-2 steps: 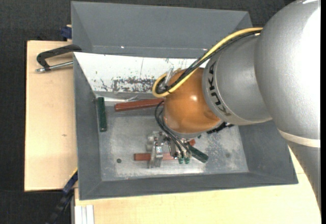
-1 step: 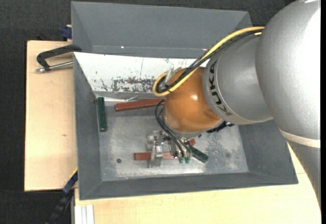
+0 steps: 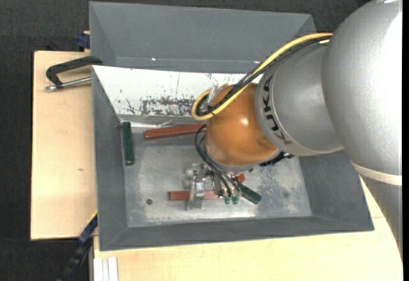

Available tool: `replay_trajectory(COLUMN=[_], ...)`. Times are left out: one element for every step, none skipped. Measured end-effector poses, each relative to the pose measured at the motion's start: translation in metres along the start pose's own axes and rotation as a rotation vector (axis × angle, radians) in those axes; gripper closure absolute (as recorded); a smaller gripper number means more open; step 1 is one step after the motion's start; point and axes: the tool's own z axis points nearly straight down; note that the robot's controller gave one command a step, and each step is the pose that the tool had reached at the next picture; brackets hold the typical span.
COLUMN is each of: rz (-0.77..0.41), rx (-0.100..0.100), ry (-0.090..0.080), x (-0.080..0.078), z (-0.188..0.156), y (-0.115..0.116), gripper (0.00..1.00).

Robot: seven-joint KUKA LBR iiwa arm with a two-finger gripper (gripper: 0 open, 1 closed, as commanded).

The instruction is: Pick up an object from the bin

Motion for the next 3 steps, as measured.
replay_trajectory(rz=[0.000, 0.000, 0.000], rx=[0.001, 0.002, 0.001], ry=[0.007, 0.009, 0.005], x=[0.002, 0.002, 0.001], z=[-0.006, -0.027, -0.046], y=[0.000, 0.000, 0.000], gripper=[1.00, 1.00, 1.00])
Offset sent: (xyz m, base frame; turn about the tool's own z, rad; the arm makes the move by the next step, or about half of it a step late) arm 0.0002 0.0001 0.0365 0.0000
